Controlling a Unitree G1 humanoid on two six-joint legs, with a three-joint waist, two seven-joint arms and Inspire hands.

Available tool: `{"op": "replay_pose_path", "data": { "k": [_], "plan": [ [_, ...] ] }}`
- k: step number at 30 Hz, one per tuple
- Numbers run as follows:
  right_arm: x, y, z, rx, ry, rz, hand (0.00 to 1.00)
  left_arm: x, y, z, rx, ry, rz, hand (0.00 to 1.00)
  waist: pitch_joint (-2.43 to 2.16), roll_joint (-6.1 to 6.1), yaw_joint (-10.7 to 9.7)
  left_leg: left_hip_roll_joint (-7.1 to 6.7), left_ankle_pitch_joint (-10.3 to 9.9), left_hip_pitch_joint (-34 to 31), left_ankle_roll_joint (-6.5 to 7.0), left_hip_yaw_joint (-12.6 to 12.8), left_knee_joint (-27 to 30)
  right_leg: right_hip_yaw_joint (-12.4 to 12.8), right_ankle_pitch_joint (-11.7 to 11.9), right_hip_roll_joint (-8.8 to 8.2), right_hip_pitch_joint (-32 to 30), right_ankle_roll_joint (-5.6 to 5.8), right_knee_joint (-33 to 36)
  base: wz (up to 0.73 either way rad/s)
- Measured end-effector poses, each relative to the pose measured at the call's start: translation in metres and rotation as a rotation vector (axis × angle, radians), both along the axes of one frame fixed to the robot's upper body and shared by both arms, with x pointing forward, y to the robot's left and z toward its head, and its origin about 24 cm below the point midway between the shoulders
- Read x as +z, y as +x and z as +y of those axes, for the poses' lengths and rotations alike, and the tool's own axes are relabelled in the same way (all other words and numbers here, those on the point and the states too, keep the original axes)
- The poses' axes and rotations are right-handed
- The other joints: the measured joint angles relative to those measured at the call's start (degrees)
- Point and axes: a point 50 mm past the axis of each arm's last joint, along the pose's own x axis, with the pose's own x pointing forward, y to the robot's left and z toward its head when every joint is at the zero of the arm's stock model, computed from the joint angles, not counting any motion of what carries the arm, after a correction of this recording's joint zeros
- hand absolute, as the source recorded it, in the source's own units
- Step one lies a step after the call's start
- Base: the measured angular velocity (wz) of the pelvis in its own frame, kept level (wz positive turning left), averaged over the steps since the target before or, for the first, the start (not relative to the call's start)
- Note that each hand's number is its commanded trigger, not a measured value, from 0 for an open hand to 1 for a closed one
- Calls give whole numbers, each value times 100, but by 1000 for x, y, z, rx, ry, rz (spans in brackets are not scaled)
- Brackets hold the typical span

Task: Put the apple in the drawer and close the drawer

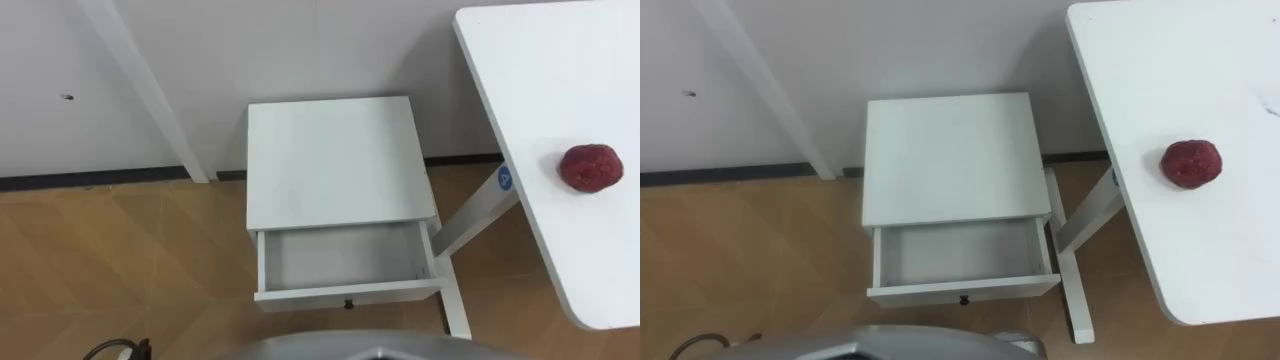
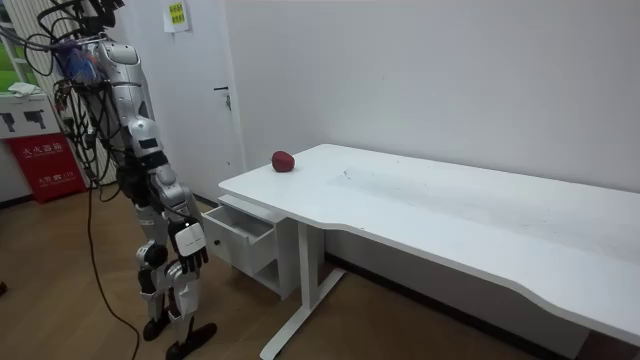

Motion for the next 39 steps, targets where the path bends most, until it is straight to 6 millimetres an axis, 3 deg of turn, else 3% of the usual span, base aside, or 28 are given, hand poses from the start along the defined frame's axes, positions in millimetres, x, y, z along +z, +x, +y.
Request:
{"op": "replay_pose_path", "data": {
  "k": [8,14,17,22,28,35,38,39],
  "plan": [
    [0,0,-2,-34,-36,-6,0,0,0,-1,2,11,0,0,7,-5,-2,1,0,-20,0,-12,0,-61,0,2,-2,0,-17,0],
    [1,-12,-4,-185,-81,-12,0,0,-4,0,9,21,8,0,-7,32,3,2,0,-44,-1,-5,8,-43,0,-27,-42,0,-3,0],
    [2,-23,-7,-367,-104,-14,0,0,-4,2,38,23,8,0,0,24,-20,4,0,-54,-1,-1,20,-42,0,-18,-46,0,15,0],
    [7,-27,-23,-1045,-174,-194,0,2,-20,10,146,51,22,0,23,16,-146,-1,-3,1,2,50,13,73,-1,19,-81,1,73,-11],
    [14,-23,-43,-1601,-226,-370,0,5,-36,17,241,72,23,0,-5,-42,-266,-2,-13,39,6,46,17,140,5,39,-46,4,15,-6],
    [23,-17,-65,-1934,-312,-494,0,10,-47,27,289,107,31,0,-20,-112,-403,-7,-36,-16,-9,59,36,162,4,53,-115,3,21,-2],
    [28,-4,-74,-2008,-320,-527,0,11,-44,32,284,118,18,0,-31,-169,-475,-24,-36,-63,-9,68,49,175,2,56,-175,1,43,-4],
    [31,4,-79,-2026,-325,-546,0,13,-39,34,277,125,-4,0,-9,-201,-459,-20,-36,-88,-8,107,56,199,0,57,-237,-1,98,-17]
  ]
}}
